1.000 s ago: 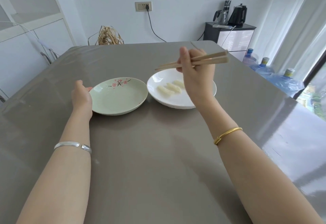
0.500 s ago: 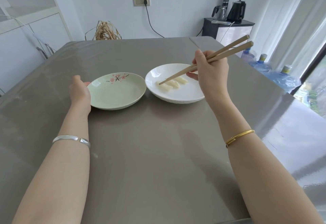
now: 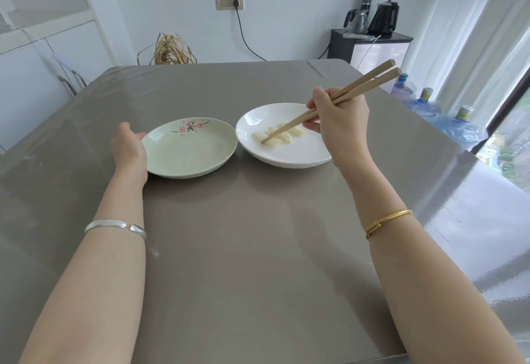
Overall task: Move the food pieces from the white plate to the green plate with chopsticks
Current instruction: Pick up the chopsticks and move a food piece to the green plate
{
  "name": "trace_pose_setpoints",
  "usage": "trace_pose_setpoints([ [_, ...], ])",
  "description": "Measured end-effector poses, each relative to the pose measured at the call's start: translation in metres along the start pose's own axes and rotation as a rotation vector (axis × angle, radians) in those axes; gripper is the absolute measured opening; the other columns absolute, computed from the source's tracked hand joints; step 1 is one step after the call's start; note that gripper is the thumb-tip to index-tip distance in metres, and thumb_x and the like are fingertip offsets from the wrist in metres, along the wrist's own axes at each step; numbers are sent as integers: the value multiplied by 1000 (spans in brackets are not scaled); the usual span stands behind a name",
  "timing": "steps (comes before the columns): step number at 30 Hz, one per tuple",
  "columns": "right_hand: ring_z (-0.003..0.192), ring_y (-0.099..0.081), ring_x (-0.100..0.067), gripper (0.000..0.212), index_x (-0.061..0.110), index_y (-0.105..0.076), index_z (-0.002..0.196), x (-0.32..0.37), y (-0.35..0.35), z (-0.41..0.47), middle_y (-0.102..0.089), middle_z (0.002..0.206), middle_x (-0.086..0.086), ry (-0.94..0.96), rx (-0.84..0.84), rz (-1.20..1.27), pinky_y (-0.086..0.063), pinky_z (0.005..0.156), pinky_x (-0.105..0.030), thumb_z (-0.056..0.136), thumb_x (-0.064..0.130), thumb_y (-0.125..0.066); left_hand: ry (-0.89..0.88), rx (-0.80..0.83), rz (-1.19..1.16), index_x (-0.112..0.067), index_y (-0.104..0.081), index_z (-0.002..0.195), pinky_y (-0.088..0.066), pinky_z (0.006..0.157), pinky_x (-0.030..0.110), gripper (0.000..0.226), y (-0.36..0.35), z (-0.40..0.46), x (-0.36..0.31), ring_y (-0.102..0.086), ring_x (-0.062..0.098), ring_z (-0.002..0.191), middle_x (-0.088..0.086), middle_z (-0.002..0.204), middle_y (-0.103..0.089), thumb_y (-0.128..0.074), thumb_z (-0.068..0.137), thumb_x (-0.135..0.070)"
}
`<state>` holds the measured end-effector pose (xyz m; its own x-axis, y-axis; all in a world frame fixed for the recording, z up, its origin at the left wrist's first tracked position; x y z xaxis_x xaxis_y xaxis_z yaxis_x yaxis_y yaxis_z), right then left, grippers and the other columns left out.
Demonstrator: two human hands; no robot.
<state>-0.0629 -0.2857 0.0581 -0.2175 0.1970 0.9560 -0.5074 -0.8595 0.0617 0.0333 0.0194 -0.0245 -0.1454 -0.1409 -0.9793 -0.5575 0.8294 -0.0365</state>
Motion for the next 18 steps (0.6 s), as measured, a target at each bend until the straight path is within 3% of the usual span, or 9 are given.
trace_pose_setpoints([
  [5, 49, -61, -11, 33, 15, -57, 54, 3, -1, -2, -56, 53, 0, 17, -29, 26, -58, 74, -51, 86, 16, -52, -5, -2, 3, -9, -58, 105, -39, 57, 27, 48, 0, 0, 0, -54, 19, 66, 3, 80, -59, -26, 93, -43],
  [12, 66, -64, -25, 33, 11, -57, 56, 21, -11, -6, -55, 58, -4, 53, -18, 164, -61, 67, -41, 89, 12, -52, -7, -8, 5, -7, -60, 117, -40, 62, 28, 57, 1, 0, -1, -58, 25, 82, 9, 102, -64, -27, 91, -44],
  [14, 65, -62, -25, 33, 10, -57, 56, 25, -19, -8, -54, 59, -4, 65, 11, 185, -62, 66, -40, 89, 11, -51, -5, -5, 1, -7, -60, 111, -40, 63, 28, 54, 1, -1, -1, -58, 27, 86, 11, 106, -64, -27, 91, -44],
  [18, 60, -59, -22, 34, 10, -56, 55, 34, -43, -14, -53, 57, -4, 73, 73, 198, -61, 65, -42, 89, 11, -51, -2, 2, -4, -8, -59, 103, -39, 61, 28, 49, 0, -5, -2, -58, 27, 81, 9, 94, -64, -26, 92, -43],
])
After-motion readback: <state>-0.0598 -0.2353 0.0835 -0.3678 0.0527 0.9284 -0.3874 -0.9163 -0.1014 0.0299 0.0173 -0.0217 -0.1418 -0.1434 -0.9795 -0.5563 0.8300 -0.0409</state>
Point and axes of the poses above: each hand's wrist, its own z-axis towards the middle knuckle, its own y-axis out of the back of the hand, x = y × z, the point moved 2 cm from there along z, towards the middle knuckle
